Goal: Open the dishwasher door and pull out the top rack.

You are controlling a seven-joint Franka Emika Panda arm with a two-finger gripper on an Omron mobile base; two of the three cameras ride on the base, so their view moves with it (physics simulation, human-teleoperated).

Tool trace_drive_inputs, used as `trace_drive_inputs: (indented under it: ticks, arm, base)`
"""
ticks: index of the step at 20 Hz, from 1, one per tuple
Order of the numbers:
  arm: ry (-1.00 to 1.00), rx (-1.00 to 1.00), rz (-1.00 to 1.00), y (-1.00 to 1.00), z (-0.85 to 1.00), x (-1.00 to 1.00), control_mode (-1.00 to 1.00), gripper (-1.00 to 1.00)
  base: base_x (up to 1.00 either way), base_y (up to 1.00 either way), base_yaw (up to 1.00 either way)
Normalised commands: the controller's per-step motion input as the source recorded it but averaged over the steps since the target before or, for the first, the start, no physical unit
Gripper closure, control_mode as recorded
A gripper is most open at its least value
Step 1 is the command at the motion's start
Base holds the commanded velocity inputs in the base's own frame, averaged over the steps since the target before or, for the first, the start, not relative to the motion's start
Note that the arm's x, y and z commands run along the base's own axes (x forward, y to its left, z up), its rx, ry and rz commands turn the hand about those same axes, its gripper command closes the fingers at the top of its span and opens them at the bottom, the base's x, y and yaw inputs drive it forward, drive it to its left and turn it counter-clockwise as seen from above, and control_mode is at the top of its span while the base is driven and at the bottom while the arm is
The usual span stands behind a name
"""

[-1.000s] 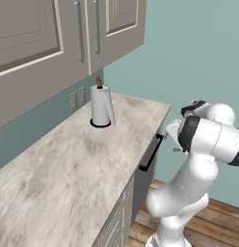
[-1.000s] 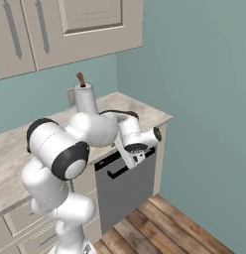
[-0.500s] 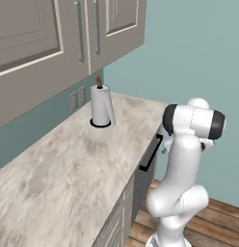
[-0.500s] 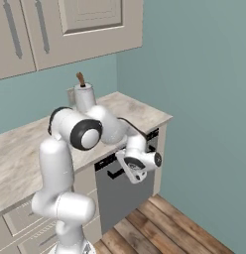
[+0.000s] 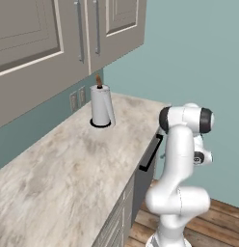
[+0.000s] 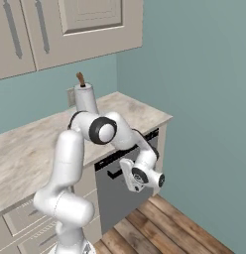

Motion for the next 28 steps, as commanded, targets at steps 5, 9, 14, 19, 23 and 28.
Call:
trace_drive_inputs:
  ticks: [5, 9, 14, 19, 23, 28]
  arm:
    - [0.0, 0.17, 0.0, 0.05, -0.6, 0.48, -1.0, -1.0]
    - [-0.04, 0.06, 0.0, 0.35, -0.71, 0.32, -1.0, -1.0]
    - [-0.12, 0.09, -0.02, 0.3, -0.03, 0.24, -1.0, -1.0]
    - [-0.05, 0.06, -0.05, 0.3, -0.14, 0.54, -1.0, -1.0]
    - [-0.03, 0.0, -0.05, 0.16, -0.47, 0.71, -1.0, -1.0]
    - [-0.04, 0.0, -0.03, 0.14, -0.5, 0.54, -1.0, -1.0]
  base:
    - [0.0, 0.0, 0.0]
    - [0.0, 0.0, 0.0]
    - [0.0, 0.0, 0.0]
    - [0.0, 0.0, 0.0]
    - [0.0, 0.0, 0.0]
    - [0.0, 0.0, 0.0]
